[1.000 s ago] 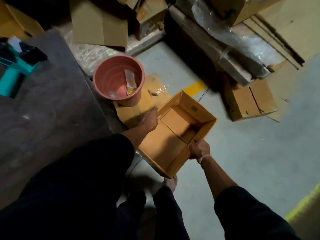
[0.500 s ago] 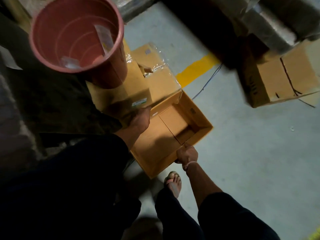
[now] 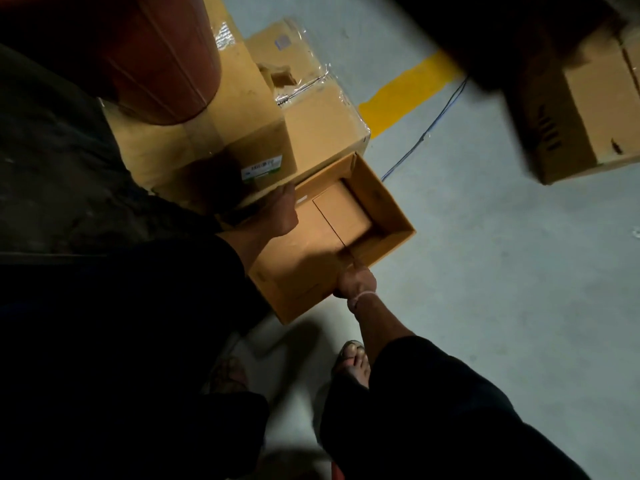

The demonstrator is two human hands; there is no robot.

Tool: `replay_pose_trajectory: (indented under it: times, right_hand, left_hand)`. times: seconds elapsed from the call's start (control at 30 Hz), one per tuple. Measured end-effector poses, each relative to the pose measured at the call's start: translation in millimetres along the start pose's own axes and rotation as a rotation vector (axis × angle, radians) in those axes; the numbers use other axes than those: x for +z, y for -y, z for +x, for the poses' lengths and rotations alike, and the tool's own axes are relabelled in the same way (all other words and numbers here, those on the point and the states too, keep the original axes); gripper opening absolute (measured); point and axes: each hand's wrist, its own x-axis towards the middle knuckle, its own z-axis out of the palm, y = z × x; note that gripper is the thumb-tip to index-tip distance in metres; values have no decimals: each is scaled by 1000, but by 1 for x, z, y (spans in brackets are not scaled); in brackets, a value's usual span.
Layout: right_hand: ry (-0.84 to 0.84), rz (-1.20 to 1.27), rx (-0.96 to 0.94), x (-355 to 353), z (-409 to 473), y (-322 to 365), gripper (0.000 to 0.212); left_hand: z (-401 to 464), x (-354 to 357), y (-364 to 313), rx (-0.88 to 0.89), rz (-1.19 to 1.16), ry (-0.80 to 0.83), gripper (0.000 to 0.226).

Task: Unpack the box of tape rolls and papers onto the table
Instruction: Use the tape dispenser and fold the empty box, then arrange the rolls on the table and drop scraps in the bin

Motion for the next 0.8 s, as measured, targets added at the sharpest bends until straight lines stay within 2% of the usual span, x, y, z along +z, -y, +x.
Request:
replay_pose_trajectory:
  times: [0.1,0.2,0.23,0.3,0.33,0.4,0.43,0.5,0.53,0.67,0.8]
  right_hand:
    - [169,212,-27,-9,-43,10,39]
    - [110,74,-168,-28,-84,27,51]
    - [101,24,-193,-37,-99,33,43]
    - [56,36,-206,-49,-143,52,14]
    - [50,96,-218,-55,-161,64,18]
    - [44,25,-234,-74,-208,92,16]
    - [57,39,-188,-83,-230,106,22]
    - [19,-45,-233,-97,-259,122,57]
    - [55,-29,-225,-105,-278,131,65]
    - [33,-80,-309,-142,-436,193,70]
    - [40,-170,-466,-160,-540,221,68]
  left_hand:
    - [-25,-3,2,47,5,-19,60]
    - [-62,-27,-10,61,-61,68,58]
    - [-78,-38,-14,56,-96,112,60]
    - [-111,-63,-23,65,-136,157,62]
    - [-129,-78,-28,71,-156,164,60]
    - [-166,-113,-40,80,-227,162,58]
    - [-184,-132,-46,83,-251,167,58]
    - [-221,-171,-54,97,-293,169,60]
    - [-239,-191,-57,105,-313,157,61]
    - [-311,-277,-61,169,-412,115,59]
    - [-380,-344,-48,200,-619,55,52]
